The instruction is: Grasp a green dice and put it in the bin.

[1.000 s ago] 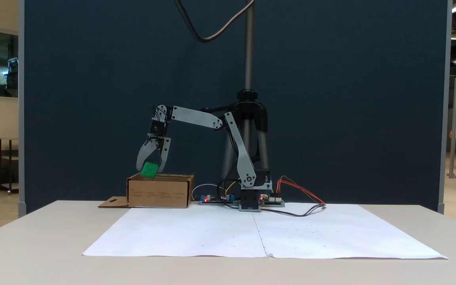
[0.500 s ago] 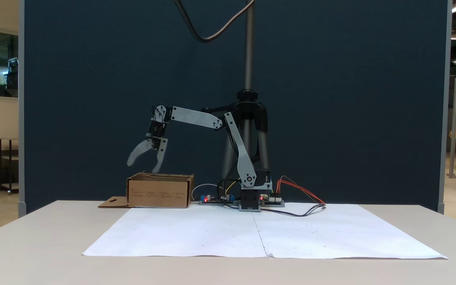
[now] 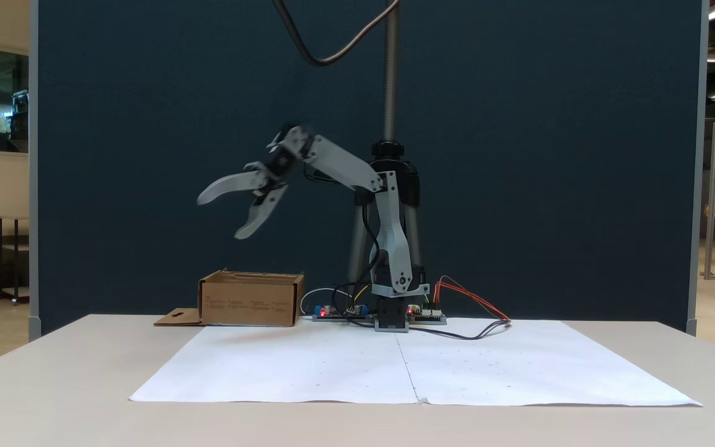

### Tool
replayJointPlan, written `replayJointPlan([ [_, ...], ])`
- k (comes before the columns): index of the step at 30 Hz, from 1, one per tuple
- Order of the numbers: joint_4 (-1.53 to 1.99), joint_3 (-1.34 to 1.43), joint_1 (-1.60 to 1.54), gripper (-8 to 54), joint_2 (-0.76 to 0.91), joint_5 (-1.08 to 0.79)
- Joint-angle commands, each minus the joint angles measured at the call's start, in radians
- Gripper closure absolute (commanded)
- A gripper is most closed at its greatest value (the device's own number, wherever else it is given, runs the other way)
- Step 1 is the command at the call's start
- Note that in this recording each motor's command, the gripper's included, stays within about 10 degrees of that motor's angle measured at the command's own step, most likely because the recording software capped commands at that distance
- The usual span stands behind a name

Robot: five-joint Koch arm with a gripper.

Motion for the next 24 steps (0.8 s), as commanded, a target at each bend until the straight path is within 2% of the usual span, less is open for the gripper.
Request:
replayJointPlan([
  [1, -0.037, -0.051, -0.115, 1.2, 0.071, 0.06],
  [10, -0.035, -0.051, -0.73, 1.2, 0.149, 0.137],
  [14, -0.037, -0.023, -0.896, 1.1, 0.175, 0.164],
  [20, -0.164, 0.179, -1.083, 1.2, 0.262, 0.164],
  [24, -0.305, 0.537, -1.085, 1.8, 0.426, 0.161],
])
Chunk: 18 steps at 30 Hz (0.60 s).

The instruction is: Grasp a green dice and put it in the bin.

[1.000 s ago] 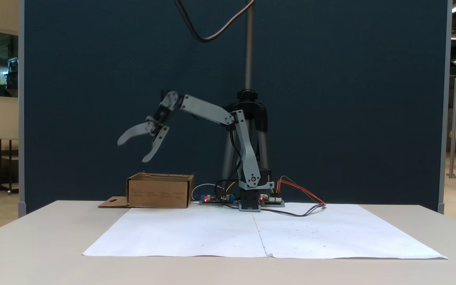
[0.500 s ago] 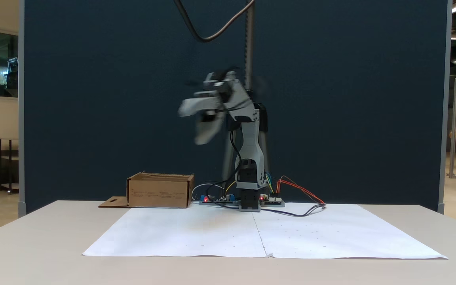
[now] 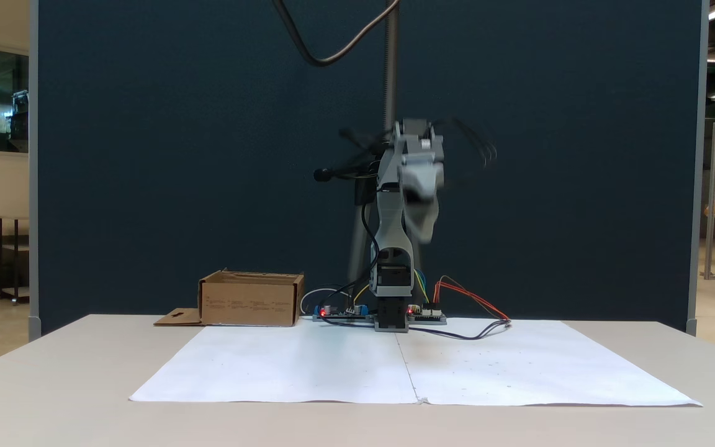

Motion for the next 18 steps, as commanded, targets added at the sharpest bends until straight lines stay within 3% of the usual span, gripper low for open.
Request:
replayJointPlan([
  [1, -0.162, 0.142, -0.011, 2.1, 0.158, 0.041],
  [6, -0.369, 0.571, 0.003, 3.2, 0.365, 0.011],
  [18, -0.814, 0.845, 0.143, 0.3, 0.606, 0.014],
])
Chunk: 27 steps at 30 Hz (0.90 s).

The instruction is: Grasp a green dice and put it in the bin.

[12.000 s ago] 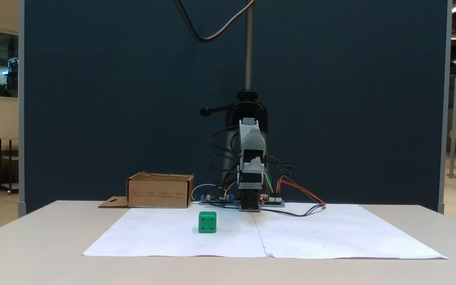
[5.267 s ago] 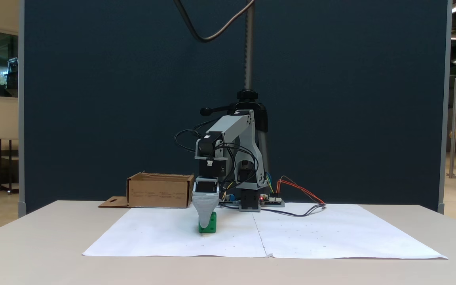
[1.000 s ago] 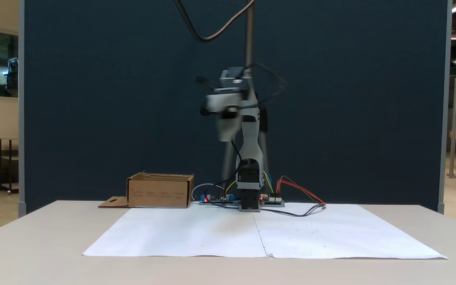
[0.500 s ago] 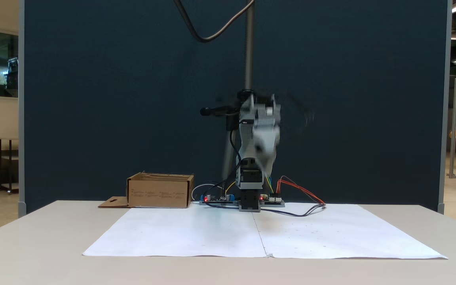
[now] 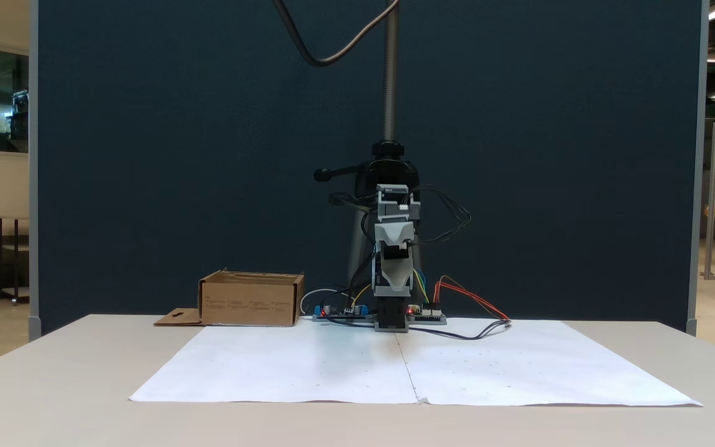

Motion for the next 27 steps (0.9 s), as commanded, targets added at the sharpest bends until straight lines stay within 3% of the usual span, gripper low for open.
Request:
replayJointPlan([
  [1, -0.165, -0.012, 0.018, 0.3, 0.109, 0.012],
  [27, -0.923, 0.469, 0.021, 1.9, 0.121, -0.025],
])
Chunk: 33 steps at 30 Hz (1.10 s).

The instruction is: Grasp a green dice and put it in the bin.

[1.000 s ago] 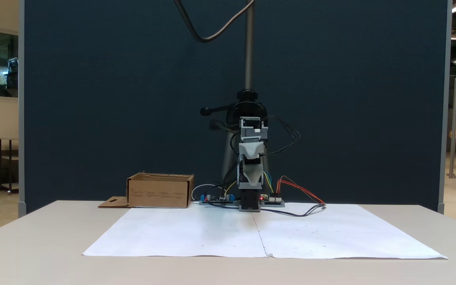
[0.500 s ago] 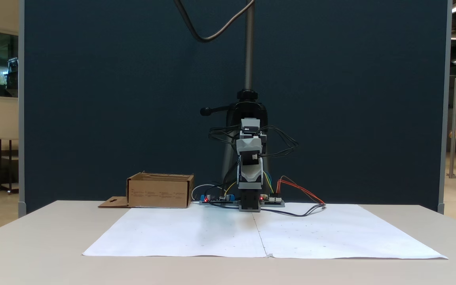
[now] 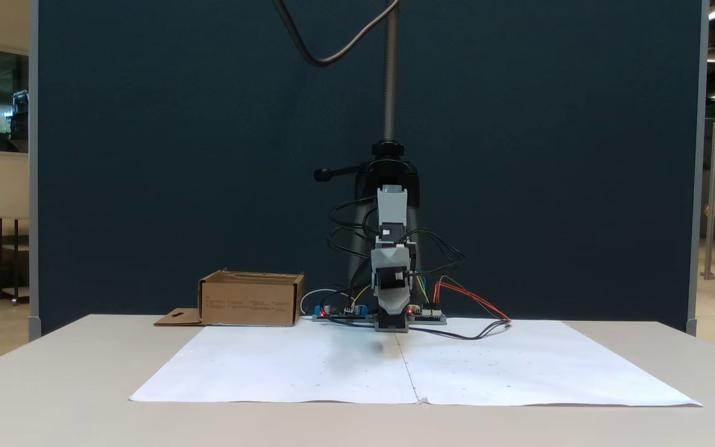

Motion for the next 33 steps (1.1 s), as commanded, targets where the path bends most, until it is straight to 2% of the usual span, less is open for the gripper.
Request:
replayJointPlan([
  [1, -0.168, 0.011, -0.003, 1.9, 0.117, -0.02],
  [19, -0.607, 0.485, -0.003, 2.0, 0.118, -0.067],
  [26, -0.808, 0.495, -0.005, -0.4, 0.115, -0.12],
  [33, -0.813, 0.495, -0.011, -0.1, 0.112, -0.117],
])
